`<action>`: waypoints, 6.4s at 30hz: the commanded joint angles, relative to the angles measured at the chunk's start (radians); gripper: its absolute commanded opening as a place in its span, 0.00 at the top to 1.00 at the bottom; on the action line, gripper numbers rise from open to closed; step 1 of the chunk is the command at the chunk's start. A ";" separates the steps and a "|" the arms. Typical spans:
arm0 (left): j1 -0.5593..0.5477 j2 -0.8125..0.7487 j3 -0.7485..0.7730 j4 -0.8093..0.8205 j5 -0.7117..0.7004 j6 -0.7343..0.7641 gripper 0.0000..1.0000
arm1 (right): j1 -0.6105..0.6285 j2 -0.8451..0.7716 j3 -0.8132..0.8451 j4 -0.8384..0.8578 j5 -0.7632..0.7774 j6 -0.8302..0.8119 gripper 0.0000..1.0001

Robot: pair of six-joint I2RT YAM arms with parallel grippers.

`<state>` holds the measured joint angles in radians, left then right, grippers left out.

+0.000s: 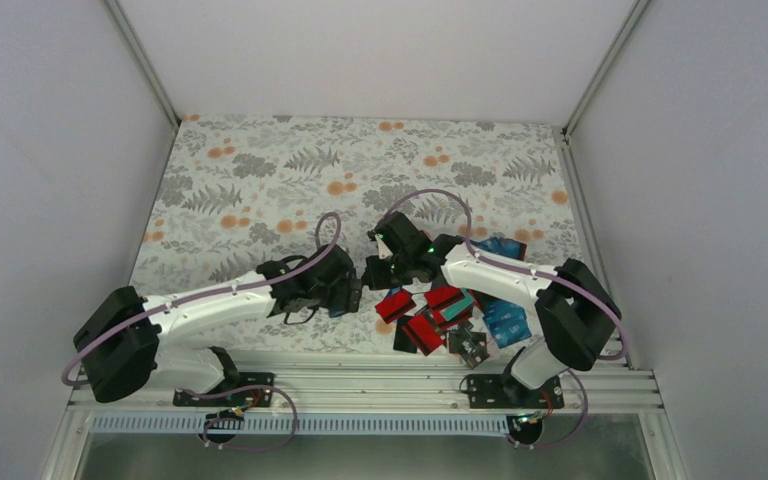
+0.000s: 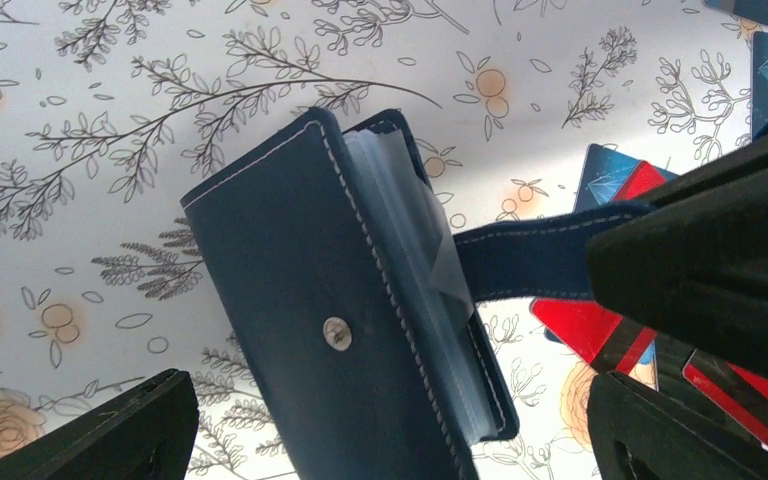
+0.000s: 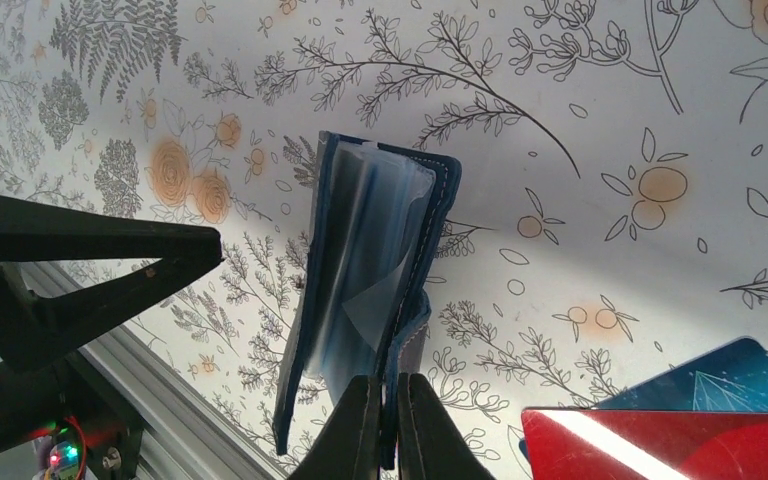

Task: Put the credit cards into the card holder

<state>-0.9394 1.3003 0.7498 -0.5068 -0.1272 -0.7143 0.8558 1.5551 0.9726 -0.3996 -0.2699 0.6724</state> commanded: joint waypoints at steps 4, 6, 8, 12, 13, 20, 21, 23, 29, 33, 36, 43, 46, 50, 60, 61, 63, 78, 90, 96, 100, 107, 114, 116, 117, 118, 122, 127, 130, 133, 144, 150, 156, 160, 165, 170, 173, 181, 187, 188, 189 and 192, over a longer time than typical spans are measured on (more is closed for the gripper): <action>-0.012 0.052 0.041 -0.029 -0.066 -0.009 0.10 | -0.006 -0.033 -0.020 0.012 -0.005 0.002 0.96; -0.015 0.061 0.042 -0.041 -0.083 -0.020 0.13 | -0.005 -0.033 -0.020 0.009 0.001 0.001 0.96; -0.018 0.067 0.040 -0.049 -0.096 -0.029 0.17 | -0.005 -0.033 -0.019 0.006 0.005 0.000 0.96; -0.018 0.076 0.029 -0.052 -0.114 -0.041 0.27 | -0.005 -0.031 -0.020 0.001 0.012 -0.003 0.96; -0.018 0.077 0.027 -0.053 -0.116 -0.045 0.29 | -0.006 -0.030 -0.020 0.000 0.013 -0.004 0.96; -0.018 0.040 0.019 -0.084 -0.161 -0.096 0.48 | -0.009 -0.018 -0.024 -0.013 0.040 -0.007 0.96; -0.019 0.029 0.014 -0.091 -0.171 -0.103 0.50 | -0.011 -0.014 -0.026 -0.013 0.044 -0.008 0.96; -0.018 0.007 0.006 -0.103 -0.189 -0.117 0.54 | -0.012 -0.010 -0.030 -0.013 0.050 -0.008 0.96; -0.014 -0.023 -0.022 -0.108 -0.238 -0.130 0.61 | -0.018 0.003 -0.039 -0.007 0.049 -0.014 0.96; 0.004 -0.009 -0.041 -0.089 -0.248 -0.116 0.66 | -0.021 0.016 -0.038 -0.002 0.049 -0.020 0.96; 0.022 0.000 -0.065 -0.061 -0.241 -0.123 0.77 | -0.027 0.029 -0.038 0.003 0.054 -0.028 0.96; 0.075 -0.007 -0.135 0.011 -0.213 -0.136 0.90 | -0.080 0.091 -0.026 0.027 0.067 -0.063 0.96; 0.105 -0.018 -0.160 0.043 -0.200 -0.136 0.91 | -0.116 0.149 -0.008 0.034 0.069 -0.086 0.96; 0.156 -0.030 -0.200 0.101 -0.167 -0.129 0.91 | -0.151 0.212 0.027 0.041 0.060 -0.122 0.96; 0.209 -0.037 -0.262 0.147 -0.155 -0.178 0.91 | -0.196 0.277 0.078 0.024 0.035 -0.175 0.96; 0.209 -0.032 -0.262 0.150 -0.153 -0.181 0.91 | -0.196 0.279 0.083 0.020 0.026 -0.180 0.96; 0.209 -0.024 -0.262 0.157 -0.147 -0.180 0.91 | -0.196 0.278 0.091 0.012 0.013 -0.193 0.96; 0.209 -0.016 -0.242 0.258 -0.084 -0.094 0.92 | -0.193 0.118 0.224 -0.144 -0.071 -0.255 0.66; 0.209 -0.005 -0.232 0.311 -0.035 -0.069 0.93 | -0.130 0.136 0.191 0.058 -0.384 -0.194 0.65; 0.209 -0.009 -0.251 0.325 -0.025 -0.070 0.93 | -0.124 0.258 0.205 0.085 -0.354 -0.185 0.85; 0.209 -0.018 -0.265 0.349 -0.009 -0.063 0.93 | -0.108 0.347 0.221 0.101 -0.374 -0.195 0.91; 0.215 -0.059 -0.285 0.344 0.004 -0.048 0.92 | -0.103 0.426 0.200 0.116 -0.301 -0.213 0.94; 0.208 -0.104 -0.135 -0.036 -0.209 -0.177 0.77 | -0.103 0.481 0.160 0.093 -0.184 -0.215 0.95; 0.169 -0.108 -0.075 -0.096 -0.235 -0.180 0.76 | -0.102 0.483 0.151 0.093 -0.175 -0.217 0.96; 0.151 -0.111 -0.045 -0.103 -0.234 -0.172 0.76 | -0.103 0.483 0.148 0.091 -0.169 -0.217 0.96; 0.133 -0.115 -0.007 -0.103 -0.227 -0.163 0.76 | -0.103 0.481 0.146 0.088 -0.162 -0.218 0.96; 0.107 -0.133 0.053 0.033 -0.088 -0.064 0.76 | -0.103 0.475 0.140 0.087 -0.150 -0.223 0.96; 0.107 -0.084 0.033 0.222 0.103 -0.012 0.77 | -0.103 0.451 0.121 0.099 -0.150 -0.218 0.96; 0.107 -0.064 -0.003 0.316 0.173 -0.016 0.79 | -0.110 0.422 0.103 0.105 -0.171 -0.218 0.96; 0.106 -0.065 -0.064 0.436 0.254 -0.018 0.80 | -0.126 0.386 0.081 0.112 -0.210 -0.219 0.96; 0.107 -0.251 -0.216 0.437 0.153 -0.032 0.81 | -0.135 0.358 0.149 0.143 -0.432 -0.216 0.92; 0.139 -0.293 -0.251 0.278 0.013 -0.065 0.81 | -0.115 0.407 0.209 0.113 -0.437 -0.216 0.91; 0.165 -0.281 -0.332 0.339 0.045 -0.109 0.82 | -0.080 0.477 0.260 0.111 -0.436 -0.200 0.91; 0.166 -0.290 -0.343 0.376 0.080 -0.093 0.82 | -0.062 0.536 0.291 0.111 -0.423 -0.196 0.92; 0.166 -0.278 -0.355 0.419 0.123 -0.066 0.82 | -0.061 0.579 0.319 0.056 -0.336 -0.199 0.90; 0.166 -0.253 -0.355 0.479 0.152 -0.044 0.82 | -0.063 0.556 0.340 0.002 -0.332 -0.233 0.79; 0.166 -0.216 -0.345 0.509 0.161 -0.036 0.82 | -0.064 0.518 0.358 -0.011 -0.395 -0.249 0.75; 0.164 -0.151 -0.291 0.562 0.234 0.034 0.83 | -0.101 0.369 0.364 -0.096 -0.374 -0.275 0.71; 0.136 -0.131 -0.248 0.545 0.270 0.123 0.83 | -0.146 0.229 0.254 -0.156 -0.227 -0.276 0.69; 0.126 -0.122 -0.234 0.541 0.282 0.142 0.82 | -0.152 0.203 0.228 -0.170 -0.186 -0.271 0.68; 0.114 -0.110 -0.218 0.535 0.291 0.161 0.82 | -0.157 0.174 0.202 -0.185 -0.147 -0.260 0.67; 0.077 -0.071 -0.180 0.528 0.297 0.198 0.82 | -0.169 0.067 0.115 -0.245 -0.049 -0.215 0.60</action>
<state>-0.8268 1.1919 0.5159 0.0109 0.1322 -0.6037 0.7036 1.7245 1.1835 -0.5262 -0.4839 0.4164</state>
